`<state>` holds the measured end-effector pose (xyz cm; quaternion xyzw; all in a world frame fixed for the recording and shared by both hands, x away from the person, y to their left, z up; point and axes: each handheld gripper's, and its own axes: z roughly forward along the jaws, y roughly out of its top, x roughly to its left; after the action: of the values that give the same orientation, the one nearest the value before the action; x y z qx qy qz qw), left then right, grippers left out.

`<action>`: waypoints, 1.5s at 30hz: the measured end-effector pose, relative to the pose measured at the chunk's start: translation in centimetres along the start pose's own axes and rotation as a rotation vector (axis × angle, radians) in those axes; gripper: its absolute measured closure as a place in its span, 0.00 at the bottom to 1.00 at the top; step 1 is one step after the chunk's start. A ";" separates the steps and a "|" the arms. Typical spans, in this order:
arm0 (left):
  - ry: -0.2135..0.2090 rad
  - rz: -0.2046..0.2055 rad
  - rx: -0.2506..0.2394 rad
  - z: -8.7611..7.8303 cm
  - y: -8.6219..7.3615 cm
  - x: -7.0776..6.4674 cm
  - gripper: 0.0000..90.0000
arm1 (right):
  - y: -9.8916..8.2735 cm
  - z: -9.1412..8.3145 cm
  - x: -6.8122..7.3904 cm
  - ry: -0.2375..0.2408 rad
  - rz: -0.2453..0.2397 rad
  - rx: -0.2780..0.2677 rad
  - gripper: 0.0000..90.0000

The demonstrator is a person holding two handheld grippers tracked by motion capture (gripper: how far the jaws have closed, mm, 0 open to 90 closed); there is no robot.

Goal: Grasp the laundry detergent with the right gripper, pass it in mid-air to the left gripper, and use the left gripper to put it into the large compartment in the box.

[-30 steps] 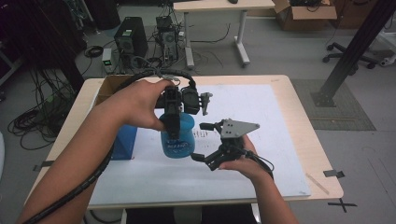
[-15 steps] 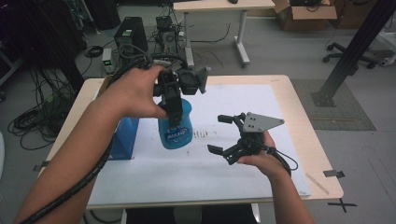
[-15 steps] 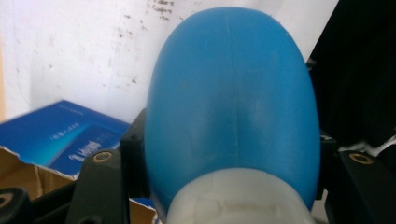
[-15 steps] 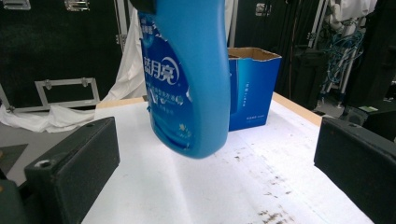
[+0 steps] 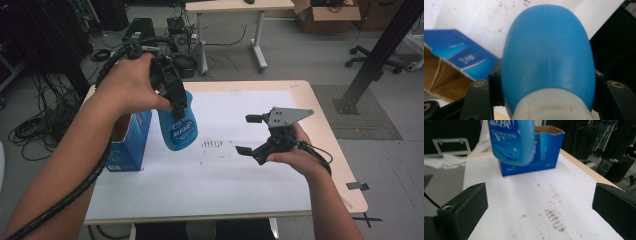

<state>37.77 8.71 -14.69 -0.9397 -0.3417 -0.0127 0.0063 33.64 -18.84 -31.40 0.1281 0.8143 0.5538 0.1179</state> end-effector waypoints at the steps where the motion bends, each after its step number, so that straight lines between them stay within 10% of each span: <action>1: 0.000 -0.017 0.002 -0.1 -0.2 0.3 0.43 | 0.2 -0.2 -0.4 0.000 -0.001 0.023 0.00; 16: 0.001 -0.226 -0.021 -2.6 -3.8 5.3 0.43 | 2.1 -1.2 -2.5 0.085 -0.085 0.365 0.02; 25: -0.036 -0.455 -0.025 -3.6 -6.7 9.1 0.43 | 2.2 -1.8 -3.1 0.099 -0.081 0.443 0.02; 45: -0.042 -0.727 0.000 -4.5 -10.3 13.5 0.43 | 2.7 -1.9 -3.9 0.153 -0.120 0.639 0.03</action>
<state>41.44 25.16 -9.82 -0.7567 -0.6537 0.0051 -0.0054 36.90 -20.89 -27.98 0.0684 0.9593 0.2706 0.0425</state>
